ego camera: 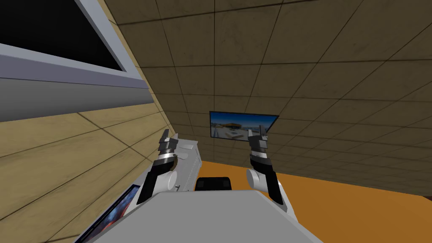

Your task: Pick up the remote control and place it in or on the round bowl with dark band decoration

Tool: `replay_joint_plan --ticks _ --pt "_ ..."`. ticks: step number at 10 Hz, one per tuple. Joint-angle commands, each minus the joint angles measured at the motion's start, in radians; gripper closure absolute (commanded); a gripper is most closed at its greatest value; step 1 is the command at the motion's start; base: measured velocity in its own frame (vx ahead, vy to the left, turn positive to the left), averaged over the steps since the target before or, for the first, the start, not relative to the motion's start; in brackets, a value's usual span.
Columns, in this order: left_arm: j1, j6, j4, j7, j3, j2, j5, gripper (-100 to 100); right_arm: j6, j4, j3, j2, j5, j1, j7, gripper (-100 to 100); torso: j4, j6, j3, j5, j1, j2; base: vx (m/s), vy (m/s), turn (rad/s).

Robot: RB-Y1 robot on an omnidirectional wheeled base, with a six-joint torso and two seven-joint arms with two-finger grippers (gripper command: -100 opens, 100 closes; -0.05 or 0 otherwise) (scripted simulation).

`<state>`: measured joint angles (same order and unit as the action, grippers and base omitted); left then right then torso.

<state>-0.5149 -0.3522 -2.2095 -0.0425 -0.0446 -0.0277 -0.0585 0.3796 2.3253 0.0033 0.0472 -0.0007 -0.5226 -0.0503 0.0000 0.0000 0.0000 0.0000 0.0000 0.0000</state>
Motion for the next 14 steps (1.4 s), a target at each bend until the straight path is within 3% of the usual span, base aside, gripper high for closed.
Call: replay_joint_plan --ticks 1,4,8,9,12,13,14 --pt "0.005 0.009 0.011 0.01 0.002 0.037 -0.025 -100 0.0 0.0 0.0 0.0 0.0 0.0 0.0 0 0.0 0.0 0.0 0.0 0.0 0.0 -0.043 -0.086 -0.084" --pt "0.025 0.033 0.039 0.031 -0.003 0.101 -0.087 -100 0.0 0.0 0.0 0.0 0.0 0.0 0.0 0 0.001 0.0 0.003 -0.002 -0.007 0.005 -0.075 -0.108 -0.055" --pt "0.074 0.098 0.101 0.072 -0.022 0.212 -0.203 -100 0.0 0.0 0.0 0.0 0.0 0.0 0.0 0 0.001 0.0 0.003 -0.001 -0.005 0.006 -0.088 -0.073 -0.07" --pt "0.074 0.098 0.101 0.072 -0.022 0.213 -0.212 -100 0.0 0.0 0.0 0.0 0.0 0.0 0.0 0 0.001 0.0 0.004 -0.001 -0.003 0.006 -0.075 -0.033 -0.036" --pt "0.118 0.177 0.167 0.107 -0.039 0.312 -0.313 -100 0.0 0.0 0.0 0.0 0.0 0.0 0.0 0 0.001 0.0 0.003 0.0 -0.002 0.004 -0.071 -0.046 -0.08" --pt "0.118 0.177 0.167 0.107 -0.039 0.316 -0.33 -100 0.0 0.0 0.0 0.0 0.0 0.0 0.0 0 0.001 0.0 0.003 -0.001 -0.003 0.005 -0.072 -0.04 -0.016" --pt "0.133 0.209 0.193 0.119 -0.044 0.353 -0.367 -100 0.0 0.0 0.0 0.0 0.0 0.0 0.0 0 0.001 0.0 0.003 -0.001 -0.002 0.005 -0.06 -0.024 -0.049"
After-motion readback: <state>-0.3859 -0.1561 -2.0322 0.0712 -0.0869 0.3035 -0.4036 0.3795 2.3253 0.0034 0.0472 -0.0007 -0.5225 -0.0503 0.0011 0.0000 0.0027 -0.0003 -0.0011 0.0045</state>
